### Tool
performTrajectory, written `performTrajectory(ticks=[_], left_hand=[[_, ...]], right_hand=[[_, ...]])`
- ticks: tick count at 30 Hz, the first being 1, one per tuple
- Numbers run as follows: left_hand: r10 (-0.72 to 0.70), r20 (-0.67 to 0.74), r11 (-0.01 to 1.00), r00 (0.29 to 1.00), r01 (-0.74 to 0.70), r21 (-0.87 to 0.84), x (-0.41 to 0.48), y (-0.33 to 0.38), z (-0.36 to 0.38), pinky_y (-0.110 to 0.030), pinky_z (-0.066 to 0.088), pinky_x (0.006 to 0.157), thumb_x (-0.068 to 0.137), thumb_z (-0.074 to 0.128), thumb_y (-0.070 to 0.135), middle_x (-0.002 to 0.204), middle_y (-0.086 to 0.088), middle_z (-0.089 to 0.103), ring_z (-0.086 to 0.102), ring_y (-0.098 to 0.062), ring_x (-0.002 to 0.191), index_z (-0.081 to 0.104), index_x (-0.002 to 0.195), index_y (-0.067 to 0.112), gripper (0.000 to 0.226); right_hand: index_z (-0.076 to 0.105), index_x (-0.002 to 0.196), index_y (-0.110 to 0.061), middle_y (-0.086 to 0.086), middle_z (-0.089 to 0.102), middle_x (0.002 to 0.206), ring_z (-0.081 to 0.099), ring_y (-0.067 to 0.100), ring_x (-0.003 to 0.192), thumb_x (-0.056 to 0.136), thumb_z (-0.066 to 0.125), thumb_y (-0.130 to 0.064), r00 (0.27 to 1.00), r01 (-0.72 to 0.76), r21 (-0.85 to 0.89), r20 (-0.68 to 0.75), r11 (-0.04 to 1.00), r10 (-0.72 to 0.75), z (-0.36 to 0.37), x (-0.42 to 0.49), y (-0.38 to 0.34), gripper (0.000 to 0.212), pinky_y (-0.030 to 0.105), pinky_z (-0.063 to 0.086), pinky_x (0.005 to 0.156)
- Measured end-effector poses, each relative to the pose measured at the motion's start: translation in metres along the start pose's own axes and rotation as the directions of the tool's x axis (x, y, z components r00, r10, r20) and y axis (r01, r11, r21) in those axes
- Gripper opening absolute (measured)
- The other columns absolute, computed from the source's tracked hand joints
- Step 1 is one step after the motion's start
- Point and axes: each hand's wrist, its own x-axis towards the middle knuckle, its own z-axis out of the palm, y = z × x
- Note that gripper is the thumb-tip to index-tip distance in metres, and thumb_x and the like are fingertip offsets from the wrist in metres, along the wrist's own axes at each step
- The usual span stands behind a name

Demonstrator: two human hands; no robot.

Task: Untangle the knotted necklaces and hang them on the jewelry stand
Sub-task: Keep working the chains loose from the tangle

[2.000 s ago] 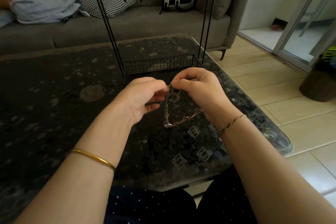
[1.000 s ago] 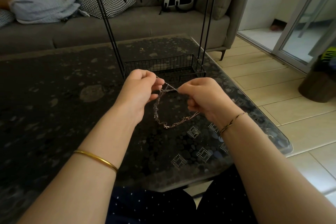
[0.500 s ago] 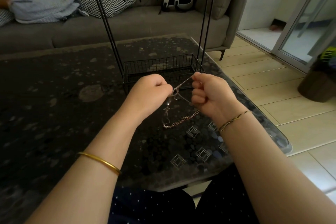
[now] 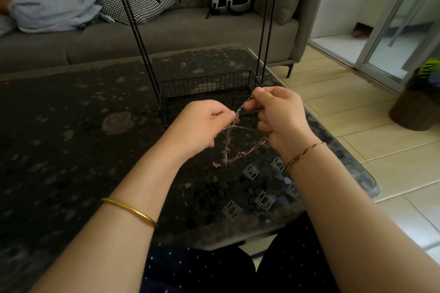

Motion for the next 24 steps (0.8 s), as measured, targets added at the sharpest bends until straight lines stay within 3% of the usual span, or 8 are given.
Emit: performTrajectory(ticks=[4, 9, 13, 16, 19, 21, 24], left_hand=[[-0.030, -0.027, 0.999, 0.999, 0.029, -0.016, 0.001, 0.000, -0.003, -0.016, 0.038, 0.049, 0.092, 0.059, 0.026, 0.056, 0.012, 0.055, 0.048, -0.003, 0.050, 0.067, 0.083, 0.027, 0.012], [-0.027, -0.226, 0.995, 0.974, 0.048, 0.088, 0.001, -0.005, -0.002, -0.022, 0.042, 0.062, 0.094, 0.057, 0.023, 0.074, 0.004, 0.060, 0.055, -0.007, 0.067, 0.064, 0.087, 0.020, 0.012], [-0.146, -0.285, 0.989, 0.947, 0.133, -0.064, 0.005, -0.008, -0.006, -0.027, 0.049, 0.077, 0.096, 0.054, 0.021, 0.093, 0.005, 0.061, 0.056, -0.005, 0.085, 0.063, 0.090, 0.019, 0.011], [-0.298, -0.228, 0.932, 0.927, 0.232, -0.278, 0.007, -0.004, -0.005, -0.036, 0.052, 0.087, 0.095, 0.050, 0.016, 0.098, -0.002, 0.065, 0.062, -0.017, 0.097, 0.062, 0.085, 0.016, 0.016], [-0.406, -0.174, 0.814, 0.897, 0.269, -0.515, 0.008, 0.003, -0.007, -0.029, 0.049, 0.074, 0.091, 0.048, 0.012, 0.082, 0.000, 0.066, 0.065, -0.015, 0.086, 0.059, 0.079, 0.017, 0.017], [-0.429, -0.164, 0.783, 0.888, 0.276, -0.557, 0.008, 0.001, -0.010, -0.027, 0.046, 0.070, 0.091, 0.047, 0.014, 0.067, 0.005, 0.059, 0.062, -0.013, 0.073, 0.057, 0.075, 0.018, 0.019], [-0.429, -0.157, 0.810, 0.889, 0.302, -0.503, 0.008, -0.002, -0.010, -0.028, 0.043, 0.067, 0.090, 0.050, 0.016, 0.053, 0.007, 0.045, 0.048, -0.012, 0.061, 0.060, 0.073, 0.017, 0.019]], right_hand=[[0.055, 0.090, -0.008, 0.005, 0.065, 0.071, 0.034, 0.004, 0.036, 0.097, 0.047, -0.015, 0.999, 0.051, -0.067, 0.004, 0.996, -0.051, 0.002, -0.003, 0.000, 0.012, 0.016, 0.029, 0.034], [0.057, 0.091, -0.013, 0.001, 0.067, 0.073, 0.037, 0.006, 0.042, 0.093, 0.052, -0.009, 0.996, 0.078, -0.227, 0.068, 0.971, -0.064, 0.001, -0.001, 0.002, 0.007, 0.016, 0.033, 0.037], [0.062, 0.077, -0.016, 0.001, 0.062, 0.073, 0.040, 0.003, 0.045, 0.088, 0.047, 0.000, 0.985, 0.125, -0.373, 0.158, 0.919, -0.070, -0.002, -0.003, 0.002, 0.025, 0.013, 0.033, 0.040], [0.066, 0.068, -0.019, 0.001, 0.061, 0.074, 0.042, 0.005, 0.049, 0.088, 0.047, -0.002, 0.972, 0.171, -0.479, 0.227, 0.861, -0.067, -0.002, -0.007, 0.001, 0.032, 0.015, 0.036, 0.046], [0.072, 0.082, -0.018, -0.005, 0.060, 0.072, 0.048, 0.004, 0.057, 0.087, 0.055, -0.008, 0.964, 0.223, -0.561, 0.251, 0.797, -0.093, 0.001, -0.008, 0.003, 0.020, 0.016, 0.038, 0.053], [0.070, 0.093, -0.017, -0.007, 0.057, 0.071, 0.049, 0.004, 0.058, 0.084, 0.062, -0.010, 0.952, 0.269, -0.601, 0.285, 0.752, -0.113, 0.003, -0.007, 0.007, 0.013, 0.016, 0.040, 0.054], [0.062, 0.107, -0.020, -0.002, 0.056, 0.097, 0.055, 0.012, 0.076, 0.075, 0.077, -0.025, 0.941, 0.319, -0.758, 0.326, 0.569, -0.094, 0.006, -0.006, 0.011, 0.036, 0.029, 0.052, 0.070]])
